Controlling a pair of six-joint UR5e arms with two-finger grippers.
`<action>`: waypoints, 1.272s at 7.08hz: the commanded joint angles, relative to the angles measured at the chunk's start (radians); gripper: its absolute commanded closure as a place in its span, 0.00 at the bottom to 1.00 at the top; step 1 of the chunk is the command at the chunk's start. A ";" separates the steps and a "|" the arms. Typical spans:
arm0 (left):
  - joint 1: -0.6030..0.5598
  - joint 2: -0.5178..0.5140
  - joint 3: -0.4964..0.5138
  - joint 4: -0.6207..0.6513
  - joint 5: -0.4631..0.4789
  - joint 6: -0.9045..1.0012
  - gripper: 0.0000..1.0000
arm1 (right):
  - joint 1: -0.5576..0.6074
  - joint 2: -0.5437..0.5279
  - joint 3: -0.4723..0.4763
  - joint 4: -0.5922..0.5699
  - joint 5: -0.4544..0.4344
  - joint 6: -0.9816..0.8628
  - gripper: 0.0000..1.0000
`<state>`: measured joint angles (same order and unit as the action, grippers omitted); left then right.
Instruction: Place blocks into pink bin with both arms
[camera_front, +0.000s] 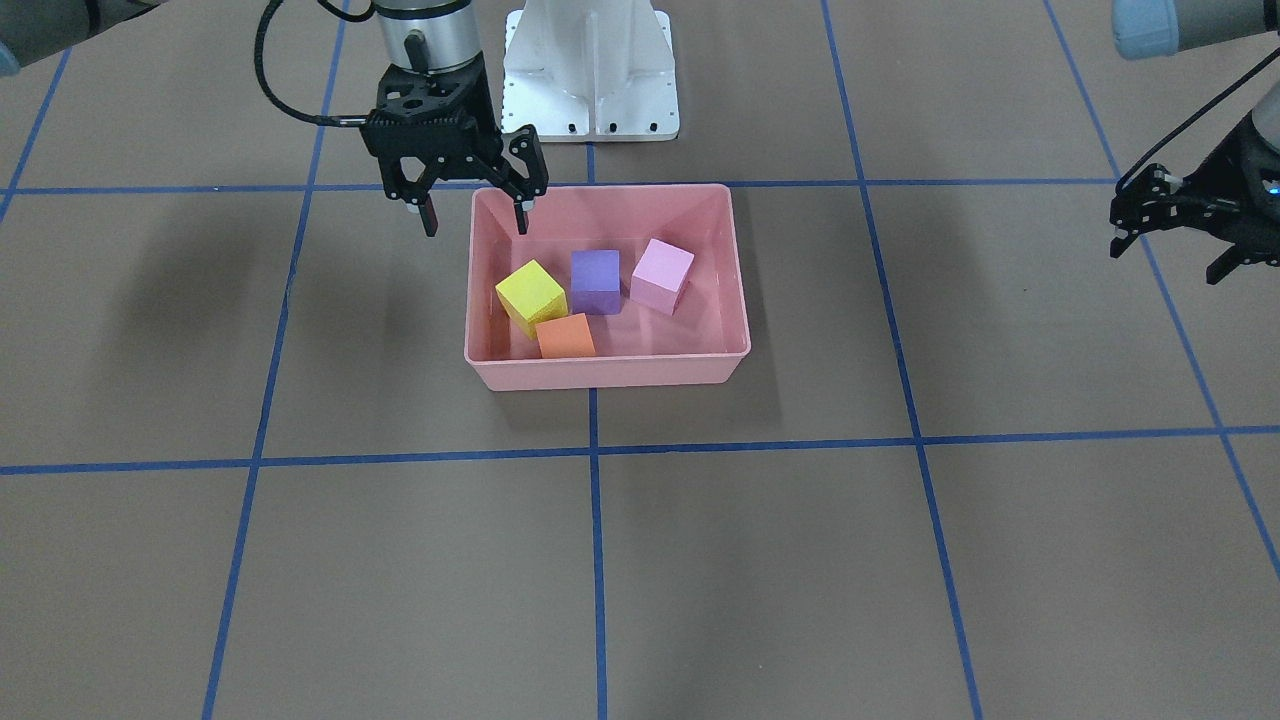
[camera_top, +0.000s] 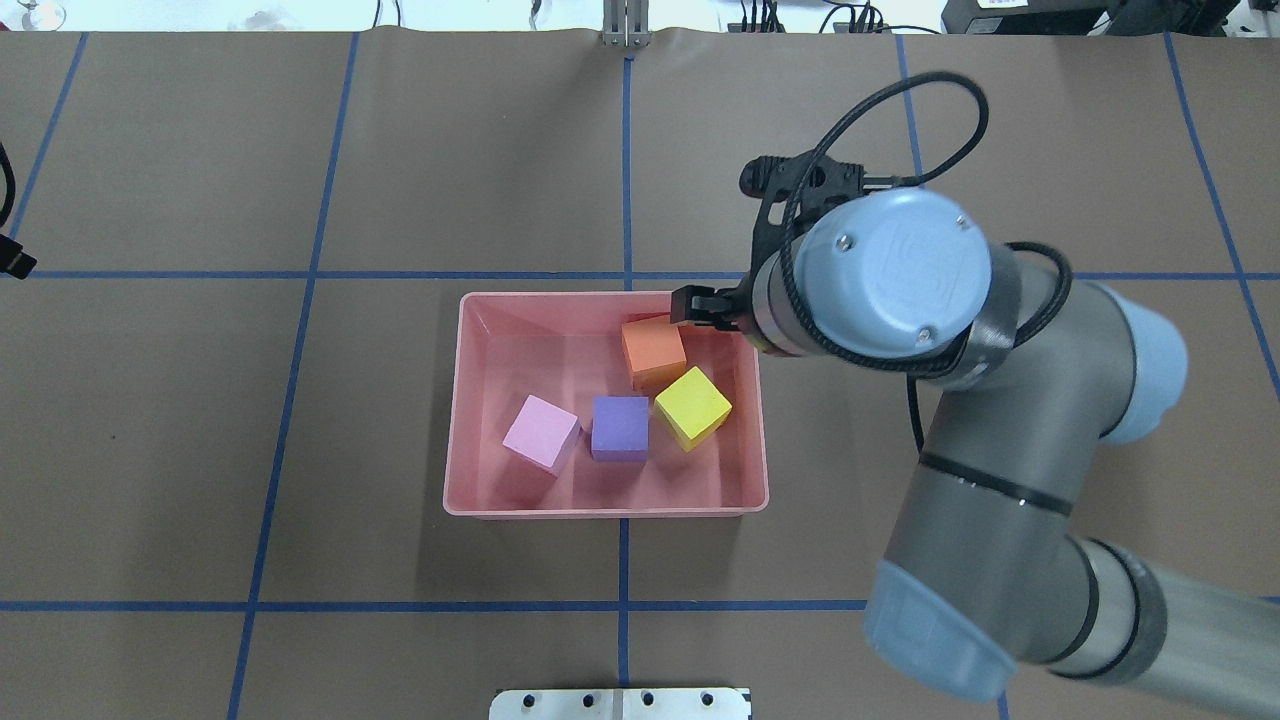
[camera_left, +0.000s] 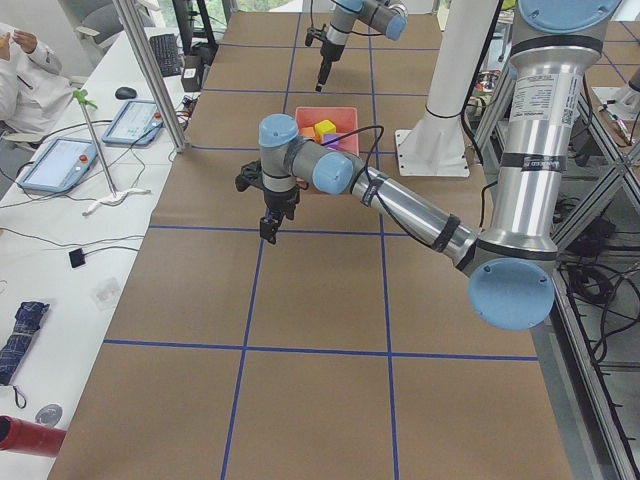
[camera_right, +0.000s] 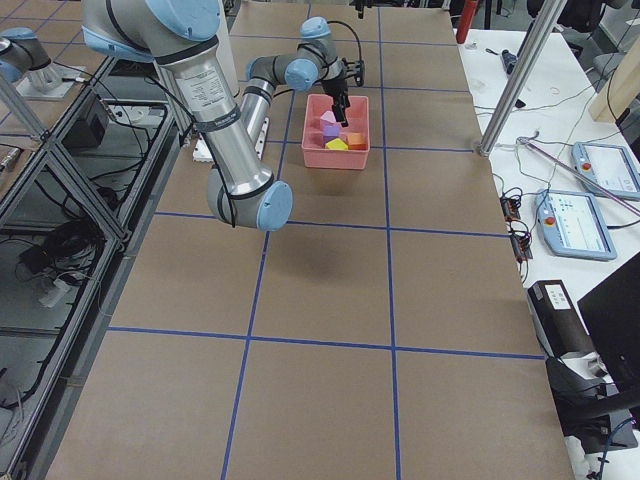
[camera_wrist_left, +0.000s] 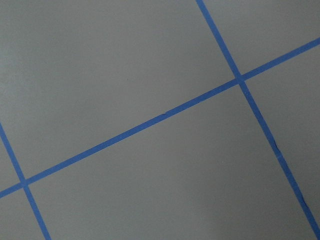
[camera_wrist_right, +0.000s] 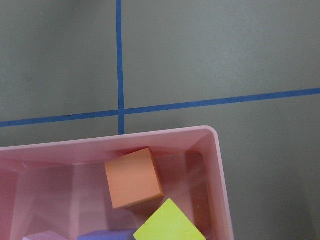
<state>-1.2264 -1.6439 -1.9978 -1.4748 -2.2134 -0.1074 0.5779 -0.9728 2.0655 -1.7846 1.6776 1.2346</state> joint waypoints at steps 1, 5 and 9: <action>-0.028 0.038 0.011 0.001 0.003 0.002 0.00 | 0.275 -0.042 -0.013 -0.010 0.266 -0.294 0.00; -0.250 0.168 0.088 -0.013 -0.079 0.268 0.00 | 0.661 -0.242 -0.149 -0.004 0.536 -1.015 0.00; -0.390 0.242 0.142 -0.013 -0.115 0.357 0.00 | 0.899 -0.530 -0.212 0.016 0.577 -1.351 0.00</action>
<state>-1.5849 -1.4233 -1.8593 -1.4872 -2.3262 0.2497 1.4185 -1.4119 1.8605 -1.7779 2.2589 -0.0563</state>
